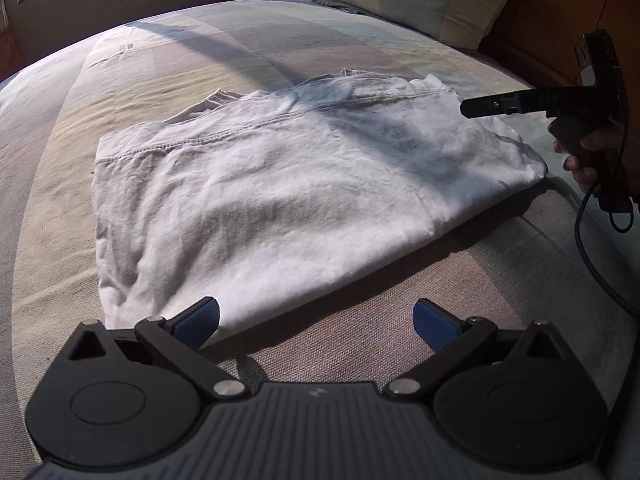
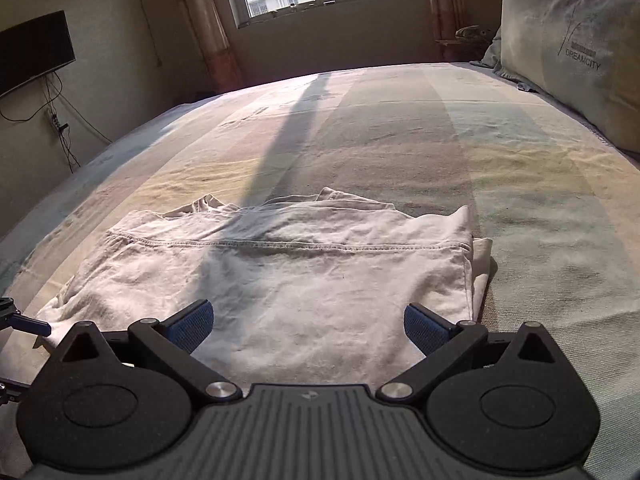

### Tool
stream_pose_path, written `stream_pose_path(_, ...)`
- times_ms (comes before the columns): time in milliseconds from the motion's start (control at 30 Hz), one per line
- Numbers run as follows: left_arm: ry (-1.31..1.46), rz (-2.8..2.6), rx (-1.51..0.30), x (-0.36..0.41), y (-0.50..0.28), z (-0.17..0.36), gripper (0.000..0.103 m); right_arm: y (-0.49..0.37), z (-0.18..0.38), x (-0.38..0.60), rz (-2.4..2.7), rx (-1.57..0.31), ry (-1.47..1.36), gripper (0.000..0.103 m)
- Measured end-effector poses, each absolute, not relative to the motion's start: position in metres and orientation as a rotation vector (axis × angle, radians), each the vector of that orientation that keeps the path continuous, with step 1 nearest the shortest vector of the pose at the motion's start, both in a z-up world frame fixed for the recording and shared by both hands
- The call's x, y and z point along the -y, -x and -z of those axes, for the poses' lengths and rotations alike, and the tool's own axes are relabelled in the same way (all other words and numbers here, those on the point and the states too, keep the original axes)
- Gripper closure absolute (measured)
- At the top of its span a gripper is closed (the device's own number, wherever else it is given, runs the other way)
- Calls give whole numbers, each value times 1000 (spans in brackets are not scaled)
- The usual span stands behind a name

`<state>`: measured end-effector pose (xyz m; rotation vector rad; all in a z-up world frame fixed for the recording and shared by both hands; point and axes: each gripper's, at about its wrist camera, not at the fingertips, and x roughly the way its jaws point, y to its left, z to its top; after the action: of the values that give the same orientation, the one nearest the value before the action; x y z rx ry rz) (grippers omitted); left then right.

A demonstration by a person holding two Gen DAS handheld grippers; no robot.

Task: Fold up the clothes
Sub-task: 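Hover both open tools over the folded shirt rectangle, then roll both tools sideways and grasp the folded shirt's edge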

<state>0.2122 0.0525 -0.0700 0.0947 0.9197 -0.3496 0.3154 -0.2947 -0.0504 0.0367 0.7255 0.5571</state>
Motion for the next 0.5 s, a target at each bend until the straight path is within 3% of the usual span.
stream_pose_path(300,-81,257,-915,-83,-200,63,1,-297,67,334,-416,-838,49,0)
stream_pose_path(500,-272,248,-791,-49,-189,46,1,-247,41,343,-421,-733,184,0)
